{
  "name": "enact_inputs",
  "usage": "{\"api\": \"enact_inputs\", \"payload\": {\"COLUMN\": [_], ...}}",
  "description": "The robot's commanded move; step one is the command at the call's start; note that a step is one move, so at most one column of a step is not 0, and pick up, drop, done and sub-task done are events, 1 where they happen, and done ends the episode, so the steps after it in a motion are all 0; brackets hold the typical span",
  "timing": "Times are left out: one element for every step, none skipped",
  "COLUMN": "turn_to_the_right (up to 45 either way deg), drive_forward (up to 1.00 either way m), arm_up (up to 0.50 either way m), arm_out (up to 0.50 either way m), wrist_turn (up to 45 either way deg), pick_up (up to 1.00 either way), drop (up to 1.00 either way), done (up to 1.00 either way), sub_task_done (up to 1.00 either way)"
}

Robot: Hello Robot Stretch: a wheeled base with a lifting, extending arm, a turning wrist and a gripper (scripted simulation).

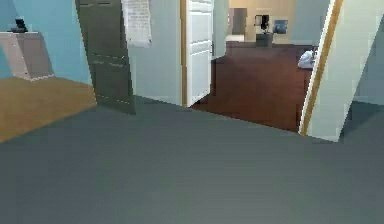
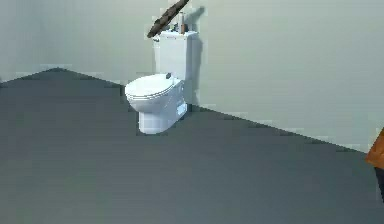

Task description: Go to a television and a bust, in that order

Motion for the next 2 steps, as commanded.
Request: {"api": "enact_inputs", "payload": {"turn_to_the_right": [45.0, 24.0], "drive_forward": [0.00, 0.00], "arm_up": [0.00, 0.00], "arm_out": [0.00, 0.00], "wrist_turn": [0.0, 0.0], "pick_up": [0.00, 0.00], "drop": [0.00, 0.00], "done": [0.00, 0.00], "sub_task_done": [0.00, 0.00]}}
